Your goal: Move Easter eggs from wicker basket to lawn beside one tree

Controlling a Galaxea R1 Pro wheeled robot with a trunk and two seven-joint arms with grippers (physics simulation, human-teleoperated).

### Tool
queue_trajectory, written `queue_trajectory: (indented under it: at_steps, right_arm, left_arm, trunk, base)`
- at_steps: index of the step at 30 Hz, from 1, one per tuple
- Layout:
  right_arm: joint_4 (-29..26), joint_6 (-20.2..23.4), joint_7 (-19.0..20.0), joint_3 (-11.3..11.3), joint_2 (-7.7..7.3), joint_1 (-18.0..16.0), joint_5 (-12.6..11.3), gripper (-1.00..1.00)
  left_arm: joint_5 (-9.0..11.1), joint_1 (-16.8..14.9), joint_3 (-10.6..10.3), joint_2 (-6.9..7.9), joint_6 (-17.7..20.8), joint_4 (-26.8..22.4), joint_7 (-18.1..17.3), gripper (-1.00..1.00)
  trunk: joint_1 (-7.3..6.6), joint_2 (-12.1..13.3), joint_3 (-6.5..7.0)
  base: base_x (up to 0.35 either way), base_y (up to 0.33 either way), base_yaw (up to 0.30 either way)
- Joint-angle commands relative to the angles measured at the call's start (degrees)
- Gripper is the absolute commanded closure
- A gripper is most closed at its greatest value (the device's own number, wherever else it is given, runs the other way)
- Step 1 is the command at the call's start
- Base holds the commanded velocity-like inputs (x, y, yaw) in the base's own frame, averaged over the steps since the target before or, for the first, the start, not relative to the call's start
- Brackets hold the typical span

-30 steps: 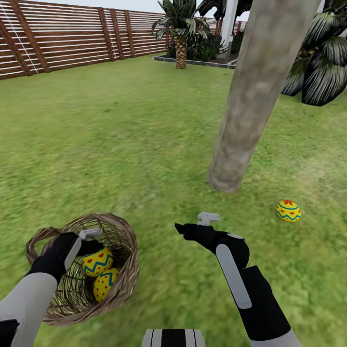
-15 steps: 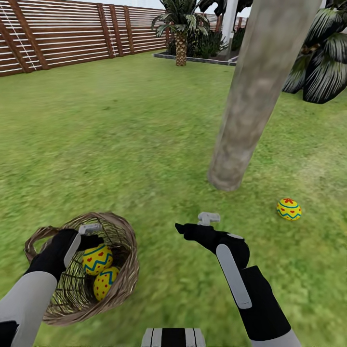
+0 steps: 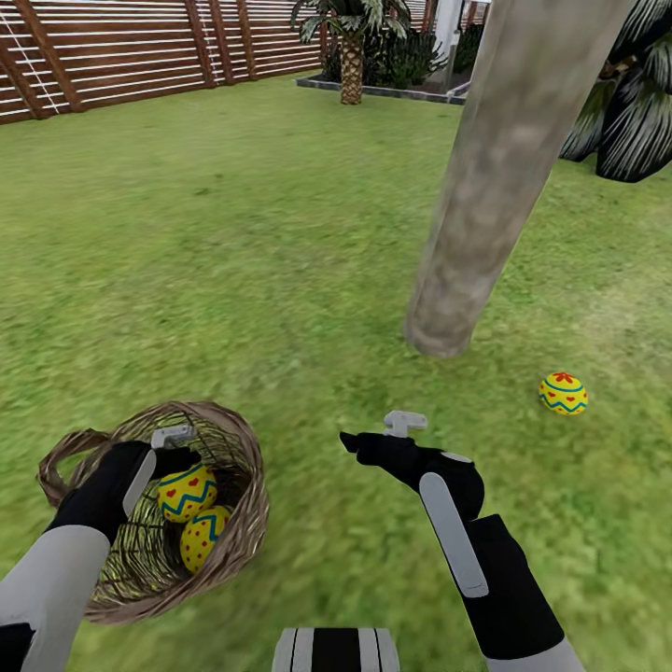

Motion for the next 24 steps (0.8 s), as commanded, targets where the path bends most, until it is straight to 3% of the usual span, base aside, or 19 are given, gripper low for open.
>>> queue_trajectory:
  at_steps: [1,9,24]
  right_arm:
    - [-0.05,0.16,-0.58,0.03,0.00,-0.03,-0.60,-1.00]
    - [-0.05,0.13,-0.58,0.01,-0.01,-0.04,-0.60,-1.00]
    - [-0.23,0.55,-0.24,0.74,-0.02,0.30,-2.00,-1.00]
  left_arm:
    - [0.38,-0.01,0.11,0.00,0.14,-0.02,-0.01,-1.00]
    - [0.38,0.07,0.05,-0.02,-0.53,0.21,-0.01,-1.00]
    - [0.23,-0.17,-0.26,0.35,-0.27,0.07,0.30,-1.00]
  trunk:
    - [-0.01,-0.02,-0.04]
    - [0.14,-0.10,-1.37]
    - [0.14,-0.10,-1.37]
  base:
    - [0.000,0.000,0.000]
    - [0.000,0.000,0.000]
    - [0.000,0.000,0.000]
